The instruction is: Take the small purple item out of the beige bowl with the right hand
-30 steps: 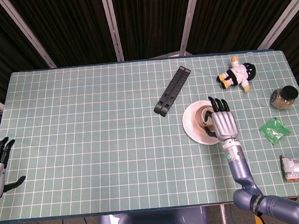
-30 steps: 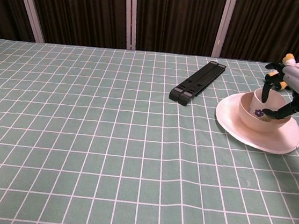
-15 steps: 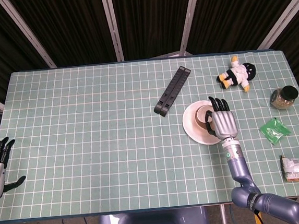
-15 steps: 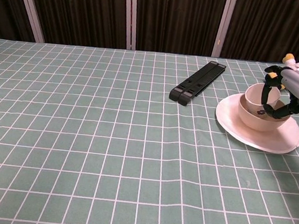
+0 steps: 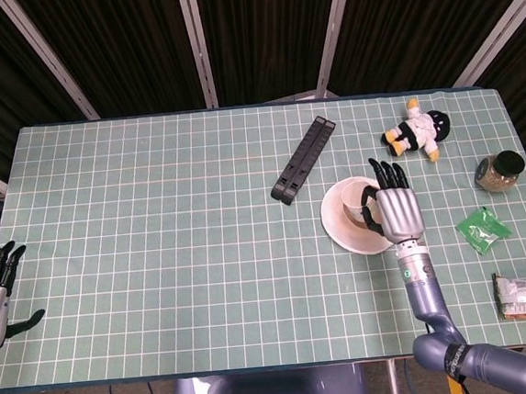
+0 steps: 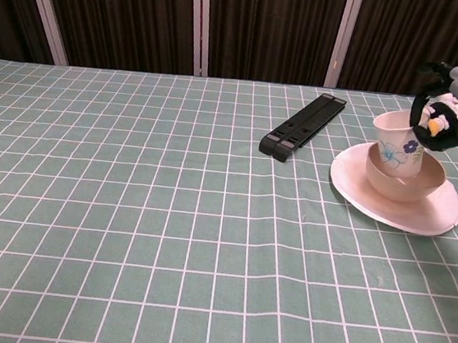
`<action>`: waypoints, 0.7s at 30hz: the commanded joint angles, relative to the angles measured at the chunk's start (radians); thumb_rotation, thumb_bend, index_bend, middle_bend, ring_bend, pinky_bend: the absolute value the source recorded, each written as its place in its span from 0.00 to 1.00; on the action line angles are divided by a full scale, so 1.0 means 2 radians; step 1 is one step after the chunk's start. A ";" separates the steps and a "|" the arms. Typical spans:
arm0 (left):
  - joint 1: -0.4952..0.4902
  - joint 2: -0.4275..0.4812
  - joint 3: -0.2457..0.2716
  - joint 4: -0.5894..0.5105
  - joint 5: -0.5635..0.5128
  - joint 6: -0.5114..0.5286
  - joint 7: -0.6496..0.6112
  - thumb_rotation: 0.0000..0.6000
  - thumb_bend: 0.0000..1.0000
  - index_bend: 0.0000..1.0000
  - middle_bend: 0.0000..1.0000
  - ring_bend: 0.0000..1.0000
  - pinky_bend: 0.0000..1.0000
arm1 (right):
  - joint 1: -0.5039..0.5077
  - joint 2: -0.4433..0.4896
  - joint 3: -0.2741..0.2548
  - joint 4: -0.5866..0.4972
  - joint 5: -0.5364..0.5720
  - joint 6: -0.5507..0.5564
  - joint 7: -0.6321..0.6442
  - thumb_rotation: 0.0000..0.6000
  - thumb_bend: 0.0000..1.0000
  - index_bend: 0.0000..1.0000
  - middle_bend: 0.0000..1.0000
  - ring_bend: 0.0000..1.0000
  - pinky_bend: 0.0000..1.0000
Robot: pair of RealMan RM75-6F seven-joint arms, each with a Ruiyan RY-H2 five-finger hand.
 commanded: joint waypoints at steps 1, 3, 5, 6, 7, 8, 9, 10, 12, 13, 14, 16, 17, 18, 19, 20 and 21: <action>0.000 0.000 0.000 0.000 0.001 0.001 0.001 1.00 0.00 0.00 0.00 0.00 0.00 | -0.024 0.038 0.002 -0.046 -0.003 0.025 0.004 1.00 0.43 0.59 0.03 0.00 0.00; 0.000 0.000 0.001 0.000 0.002 0.002 0.002 1.00 0.00 0.00 0.00 0.00 0.00 | -0.036 0.056 0.004 -0.061 -0.003 0.039 0.015 1.00 0.43 0.59 0.03 0.00 0.00; 0.001 -0.001 0.001 -0.001 0.002 0.002 0.003 1.00 0.00 0.00 0.00 0.00 0.00 | -0.049 0.071 0.005 -0.073 -0.004 0.051 0.028 1.00 0.43 0.59 0.03 0.00 0.00; 0.001 -0.001 0.001 -0.001 0.002 0.002 0.004 1.00 0.00 0.00 0.00 0.00 0.00 | -0.054 0.077 0.005 -0.076 -0.004 0.055 0.034 1.00 0.43 0.59 0.03 0.00 0.00; 0.000 -0.001 0.000 -0.002 0.002 0.002 0.005 1.00 0.00 0.00 0.00 0.00 0.00 | -0.063 0.086 0.004 -0.081 -0.003 0.060 0.042 1.00 0.43 0.59 0.03 0.00 0.00; 0.000 -0.001 0.000 -0.002 0.002 0.003 0.006 1.00 0.00 0.00 0.00 0.00 0.00 | -0.069 0.092 0.004 -0.083 -0.001 0.062 0.049 1.00 0.43 0.59 0.03 0.00 0.00; 0.000 -0.001 0.000 -0.003 0.002 0.003 0.007 1.00 0.00 0.00 0.00 0.00 0.00 | -0.076 0.099 0.002 -0.085 0.001 0.064 0.058 1.00 0.43 0.59 0.03 0.00 0.00; 0.000 -0.001 0.000 -0.003 0.002 0.003 0.008 1.00 0.00 0.00 0.00 0.00 0.00 | -0.081 0.103 0.000 -0.084 0.002 0.065 0.064 1.00 0.43 0.59 0.03 0.00 0.00; 0.000 -0.002 0.000 -0.005 0.002 0.003 0.011 1.00 0.00 0.00 0.00 0.00 0.00 | -0.090 0.108 -0.005 -0.079 0.005 0.063 0.079 1.00 0.43 0.59 0.03 0.00 0.00; 0.000 -0.002 0.000 -0.006 0.002 0.004 0.012 1.00 0.00 0.00 0.00 0.00 0.00 | -0.094 0.108 -0.008 -0.073 0.007 0.060 0.089 1.00 0.43 0.59 0.03 0.00 0.00; 0.000 -0.002 0.000 -0.007 0.003 0.004 0.013 1.00 0.00 0.00 0.00 0.00 0.00 | -0.097 0.107 -0.010 -0.068 0.009 0.058 0.096 1.00 0.43 0.59 0.03 0.00 0.00; 0.001 -0.003 0.000 -0.008 0.005 0.006 0.015 1.00 0.00 0.00 0.00 0.00 0.00 | -0.102 0.102 -0.016 -0.051 0.015 0.048 0.113 1.00 0.43 0.59 0.03 0.00 0.00; 0.001 -0.003 0.001 -0.009 0.005 0.006 0.016 1.00 0.00 0.00 0.00 0.00 0.00 | -0.104 0.098 -0.019 -0.043 0.017 0.044 0.119 1.00 0.43 0.59 0.03 0.00 0.00; 0.001 -0.003 0.001 -0.009 0.004 0.006 0.017 1.00 0.00 0.00 0.00 0.00 0.00 | -0.105 0.093 -0.022 -0.030 0.020 0.037 0.128 1.00 0.43 0.59 0.03 0.00 0.00; 0.000 -0.003 0.001 -0.008 0.004 0.005 0.018 1.00 0.00 0.00 0.00 0.00 0.00 | -0.106 0.086 -0.025 -0.017 0.023 0.030 0.137 1.00 0.43 0.59 0.03 0.00 0.00; 0.000 -0.004 0.000 -0.008 0.003 0.005 0.019 1.00 0.00 0.00 0.00 0.00 0.00 | -0.107 0.081 -0.026 -0.006 0.024 0.025 0.145 1.00 0.43 0.59 0.03 0.00 0.00; 0.000 -0.004 0.000 -0.008 0.002 0.004 0.019 1.00 0.00 0.00 0.00 0.00 0.00 | -0.107 0.077 -0.027 0.001 0.025 0.022 0.149 1.00 0.43 0.59 0.03 0.00 0.00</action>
